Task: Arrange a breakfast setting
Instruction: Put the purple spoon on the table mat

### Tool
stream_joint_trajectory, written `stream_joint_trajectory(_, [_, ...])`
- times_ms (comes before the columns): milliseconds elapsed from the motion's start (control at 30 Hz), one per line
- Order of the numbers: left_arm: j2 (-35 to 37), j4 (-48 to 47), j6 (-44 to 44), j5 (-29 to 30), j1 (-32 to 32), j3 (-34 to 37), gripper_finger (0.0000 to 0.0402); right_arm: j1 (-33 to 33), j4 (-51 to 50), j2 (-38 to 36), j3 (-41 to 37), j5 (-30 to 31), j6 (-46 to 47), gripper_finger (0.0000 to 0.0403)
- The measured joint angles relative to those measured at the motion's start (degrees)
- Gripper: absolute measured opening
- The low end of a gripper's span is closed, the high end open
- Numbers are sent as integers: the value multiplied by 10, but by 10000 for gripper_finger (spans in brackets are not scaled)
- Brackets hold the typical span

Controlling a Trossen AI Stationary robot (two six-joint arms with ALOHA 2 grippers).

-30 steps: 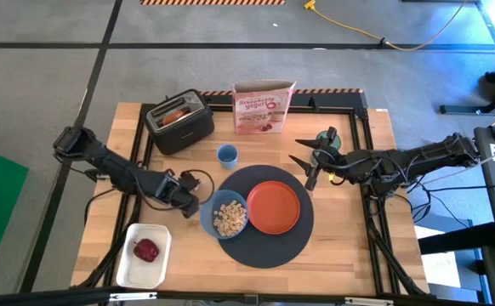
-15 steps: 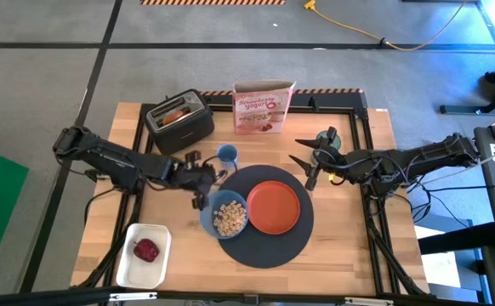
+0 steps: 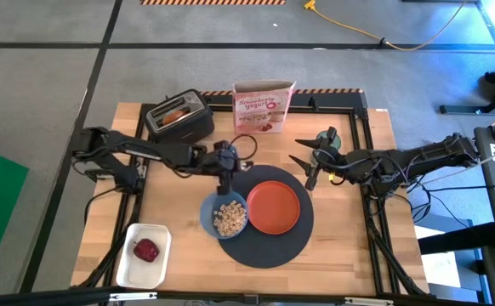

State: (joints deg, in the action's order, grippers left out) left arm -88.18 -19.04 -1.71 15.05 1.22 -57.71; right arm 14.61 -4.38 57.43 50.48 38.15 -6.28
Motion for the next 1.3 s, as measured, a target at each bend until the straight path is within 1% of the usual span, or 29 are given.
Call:
stream_joint_trajectory(167, [-52,35,-4,-2,0,0,48,0,-2,0,0,0,0,218])
stream_joint_trajectory(433, [-91,88,29,-3,5,0,48,0,-4,0,0,0,0,218])
stream_joint_trajectory(500, [-100,98,30,-19,8,0,48,0,-4,0,0,0,0,218])
stream_joint_trajectory(567, [-107,101,42,-32,14,0,48,0,-4,0,0,0,0,218])
stream_joint_trajectory(800, [-129,106,77,-45,24,-1,48,0,-5,0,0,-1,0,218])
stream_joint_trajectory(933, [-149,125,91,-68,26,-1,48,0,-17,0,0,-2,0,218])
stream_joint_trajectory(1067, [-162,127,95,-68,29,-1,48,0,-20,0,0,-2,3,218])
stream_joint_trajectory(1167, [-162,132,118,-66,35,0,49,0,-23,0,0,-2,3,218])
stream_joint_trajectory(1300, [-161,133,127,-67,41,-1,64,0,-23,0,0,-2,4,218])
